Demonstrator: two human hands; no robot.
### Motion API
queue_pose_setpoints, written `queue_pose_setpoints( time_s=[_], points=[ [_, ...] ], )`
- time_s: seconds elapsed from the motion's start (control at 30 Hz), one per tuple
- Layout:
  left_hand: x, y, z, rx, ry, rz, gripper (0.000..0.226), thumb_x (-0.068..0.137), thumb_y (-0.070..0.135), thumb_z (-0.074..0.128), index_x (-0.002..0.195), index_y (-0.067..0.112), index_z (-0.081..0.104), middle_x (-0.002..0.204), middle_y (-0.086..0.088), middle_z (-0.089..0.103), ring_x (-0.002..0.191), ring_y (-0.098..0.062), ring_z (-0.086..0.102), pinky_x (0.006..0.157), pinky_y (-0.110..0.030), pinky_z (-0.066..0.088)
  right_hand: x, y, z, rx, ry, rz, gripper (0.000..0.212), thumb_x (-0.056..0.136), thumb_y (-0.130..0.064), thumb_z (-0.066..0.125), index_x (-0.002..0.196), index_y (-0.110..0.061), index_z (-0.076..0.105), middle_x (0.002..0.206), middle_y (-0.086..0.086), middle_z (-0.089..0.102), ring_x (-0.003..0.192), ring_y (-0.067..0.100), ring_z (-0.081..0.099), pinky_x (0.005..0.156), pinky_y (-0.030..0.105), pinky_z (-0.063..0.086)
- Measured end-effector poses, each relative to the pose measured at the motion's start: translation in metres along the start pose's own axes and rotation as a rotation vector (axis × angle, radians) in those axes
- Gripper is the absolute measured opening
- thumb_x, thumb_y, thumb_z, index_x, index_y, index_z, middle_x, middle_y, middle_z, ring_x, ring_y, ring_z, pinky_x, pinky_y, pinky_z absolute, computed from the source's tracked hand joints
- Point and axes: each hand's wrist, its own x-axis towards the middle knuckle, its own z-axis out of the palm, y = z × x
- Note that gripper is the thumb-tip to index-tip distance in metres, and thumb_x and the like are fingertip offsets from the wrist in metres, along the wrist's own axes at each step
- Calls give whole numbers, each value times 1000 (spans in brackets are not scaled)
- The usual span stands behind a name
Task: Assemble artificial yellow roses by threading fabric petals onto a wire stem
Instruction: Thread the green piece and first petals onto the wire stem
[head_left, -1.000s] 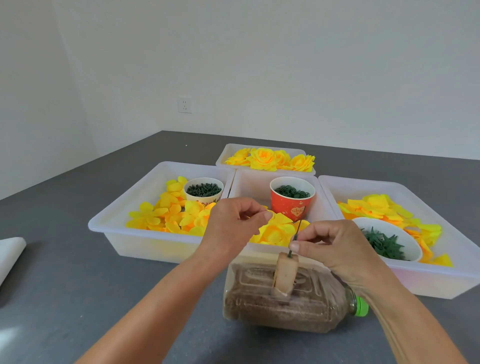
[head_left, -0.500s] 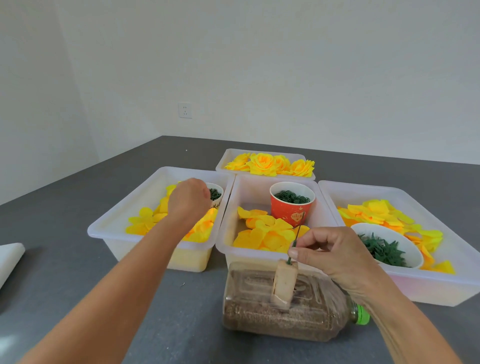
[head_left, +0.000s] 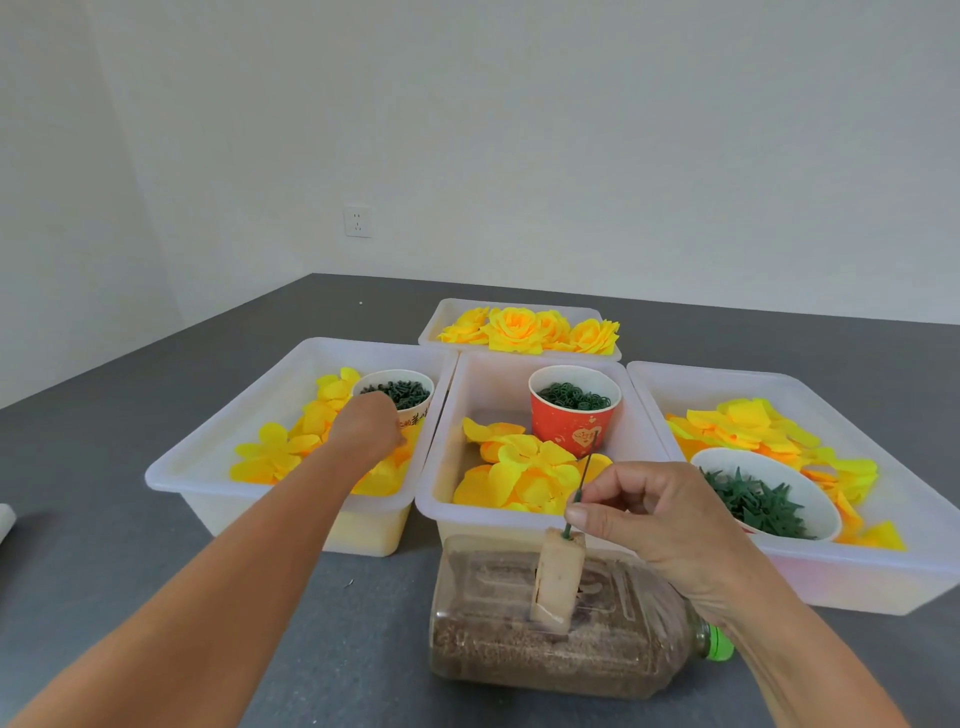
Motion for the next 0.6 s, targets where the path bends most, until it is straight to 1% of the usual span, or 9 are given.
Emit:
queue_pose_setpoints(
  time_s=[0.1, 0.2, 0.23, 0.33, 0.4, 0.47, 0.5, 0.53, 0.6],
  points=[
    [3, -7, -8, -48, 127, -18, 25, 84, -2, 48, 102, -3, 66, 103, -18, 67, 95, -31, 64, 72, -32, 49, -1, -1, 0, -5, -3, -2, 15, 66, -9, 79, 61, -21, 73, 70, 1, 72, 64, 6, 61, 63, 18, 49],
    [5, -17, -20, -211, 332, -53, 28, 83, -5, 50, 100, 3, 70, 107, -14, 65, 101, -32, 59, 80, -35, 46, -2, -2, 0, -13, -4, -5, 15, 65, -10, 79, 60, -24, 73, 71, 1, 72, 66, 8, 62, 66, 22, 50],
    [4, -20, -24, -265, 390, -65, 26, 82, -4, 52, 98, 5, 70, 106, -13, 66, 100, -32, 59, 80, -34, 46, -2, -3, 0, -16, -7, -5, 16, 66, -10, 79, 60, -24, 73, 71, 2, 72, 66, 9, 62, 67, 24, 51],
    [0, -24, -35, -391, 500, -56, 14, 79, 1, 62, 87, 6, 72, 92, -11, 68, 90, -30, 61, 73, -29, 44, -3, -4, 1, -9, -8, -3, 18, 67, -7, 79, 59, -21, 73, 71, 3, 72, 67, 11, 62, 70, 28, 50],
    [-7, -22, -46, -542, 560, -47, 4, 77, 9, 71, 80, 8, 71, 75, -6, 64, 76, -24, 59, 66, -25, 40, -3, -5, 1, -12, -4, -3, 18, 67, -5, 79, 57, -20, 72, 71, 3, 72, 67, 12, 61, 71, 31, 50],
    [-12, -18, -55, -735, 579, -30, 6, 76, 15, 75, 79, 12, 71, 66, 3, 60, 63, -13, 54, 59, -22, 39, -3, -5, 2, -15, 2, 0, 18, 67, -5, 79, 56, -18, 72, 71, 4, 72, 68, 13, 61, 71, 31, 50],
    [-16, -14, -59, -841, 564, -8, 6, 75, 16, 76, 79, 14, 71, 65, 5, 60, 60, -10, 53, 59, -21, 41, -3, -5, 2, -13, 2, 3, 17, 67, -5, 79, 57, -17, 72, 71, 4, 72, 68, 13, 61, 71, 30, 50],
    [-21, -9, -62, -946, 528, 25, 5, 75, 14, 76, 78, 16, 71, 67, 3, 63, 61, -10, 54, 63, -22, 45, -3, -5, 1, -11, 0, 5, 17, 67, -5, 78, 58, -17, 72, 71, 3, 72, 68, 12, 61, 70, 28, 50],
    [-33, 3, -67, -1091, 449, 120, 12, 76, 8, 74, 76, 19, 70, 74, -6, 68, 66, -17, 59, 67, -30, 50, -4, -4, 1, 3, -6, 8, 15, 67, -4, 78, 60, -16, 73, 70, 2, 72, 66, 9, 62, 66, 22, 50]
  ],
)
